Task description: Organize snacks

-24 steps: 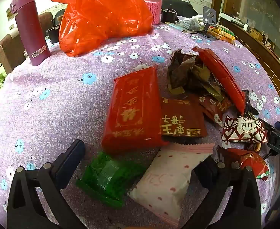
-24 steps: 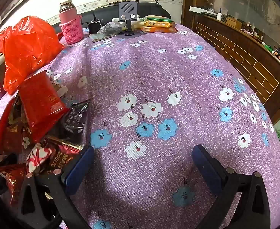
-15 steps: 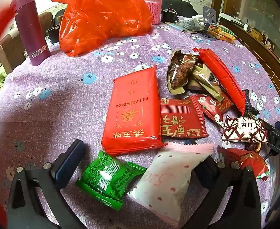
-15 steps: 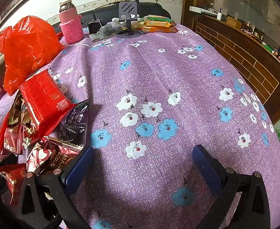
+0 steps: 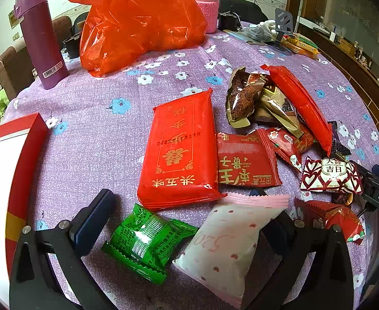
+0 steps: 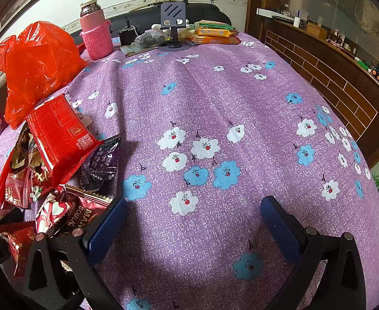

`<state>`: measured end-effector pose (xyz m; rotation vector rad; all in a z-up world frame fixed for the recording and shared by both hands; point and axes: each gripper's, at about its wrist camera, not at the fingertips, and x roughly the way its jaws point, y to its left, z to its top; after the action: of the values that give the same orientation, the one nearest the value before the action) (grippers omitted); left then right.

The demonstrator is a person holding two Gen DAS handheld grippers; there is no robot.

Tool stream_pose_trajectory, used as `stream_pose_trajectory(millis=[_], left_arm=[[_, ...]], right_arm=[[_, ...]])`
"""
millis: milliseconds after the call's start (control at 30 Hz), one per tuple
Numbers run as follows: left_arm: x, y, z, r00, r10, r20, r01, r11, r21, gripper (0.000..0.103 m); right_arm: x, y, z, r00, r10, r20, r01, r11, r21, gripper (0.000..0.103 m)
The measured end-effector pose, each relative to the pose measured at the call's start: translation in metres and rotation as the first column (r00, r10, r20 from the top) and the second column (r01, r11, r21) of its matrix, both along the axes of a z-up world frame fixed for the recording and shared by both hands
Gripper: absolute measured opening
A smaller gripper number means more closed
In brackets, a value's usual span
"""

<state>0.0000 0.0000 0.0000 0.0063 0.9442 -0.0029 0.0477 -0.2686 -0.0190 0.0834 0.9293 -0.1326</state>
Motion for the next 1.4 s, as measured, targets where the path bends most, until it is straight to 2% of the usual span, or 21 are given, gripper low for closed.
stream_pose_trajectory(millis=[367, 467, 500, 567, 633, 733, 800, 867, 967, 1167, 1400], left_arm=[[0.000, 0.000, 0.000, 1.000, 0.000, 0.000, 0.000, 1.000, 0.000, 0.103], [-0.003, 0.001, 0.002, 1.000, 0.001, -0.006, 0.000, 1.000, 0.009, 0.103], [-0.006, 0.001, 0.004, 1.000, 0.008, -0.001, -0.008, 0.999, 0.033, 0.103], [-0.019, 0.000, 0.021, 0.996, 0.023, 0.084, -0.034, 0.992, 0.125, 0.103], [-0.033, 0.000, 0.044, 0.985, 0.000, 0.170, -0.028, 0.986, 0.166, 0.103], [-0.059, 0.012, 0.088, 0.962, 0.000, 0.273, -0.046, 0.986, 0.163, 0.103], [-0.074, 0.023, 0.111, 0.944, 0.023, 0.329, -0.084, 0.981, 0.173, 0.103], [-0.090, 0.038, 0.131, 0.920, 0.049, 0.389, -0.134, 0.971, 0.196, 0.103], [-0.106, 0.059, 0.148, 0.898, 0.086, 0.431, -0.192, 0.959, 0.209, 0.103], [-0.126, 0.089, 0.160, 0.892, 0.157, 0.424, -0.248, 0.954, 0.168, 0.103], [-0.139, 0.114, 0.157, 0.894, 0.204, 0.399, -0.276, 0.952, 0.131, 0.103]], right_arm=[[0.000, 0.001, 0.002, 1.000, 0.000, 0.000, 0.000, 1.000, -0.001, 0.103], [0.003, 0.002, 0.002, 1.000, -0.014, 0.000, 0.014, 1.000, 0.000, 0.103], [0.002, 0.003, 0.002, 1.000, -0.016, -0.001, 0.016, 1.000, 0.000, 0.103], [0.002, 0.004, 0.002, 1.000, -0.016, -0.006, 0.016, 1.000, -0.001, 0.103], [0.001, 0.005, 0.003, 1.000, 0.000, -0.019, -0.001, 1.000, -0.002, 0.103], [-0.003, 0.003, 0.006, 0.994, 0.070, -0.084, -0.069, 0.998, 0.013, 0.103], [-0.009, 0.002, 0.009, 0.992, 0.078, -0.102, -0.074, 0.996, 0.044, 0.103], [-0.023, -0.003, 0.017, 0.994, 0.084, -0.075, -0.076, 0.991, 0.112, 0.103], [-0.042, 0.000, 0.037, 0.994, 0.105, -0.008, -0.103, 0.987, 0.121, 0.103], [-0.061, 0.029, 0.083, 0.979, 0.179, 0.093, -0.188, 0.978, 0.094, 0.103], [-0.068, 0.088, 0.113, 0.944, 0.301, 0.137, -0.308, 0.951, 0.036, 0.103]])
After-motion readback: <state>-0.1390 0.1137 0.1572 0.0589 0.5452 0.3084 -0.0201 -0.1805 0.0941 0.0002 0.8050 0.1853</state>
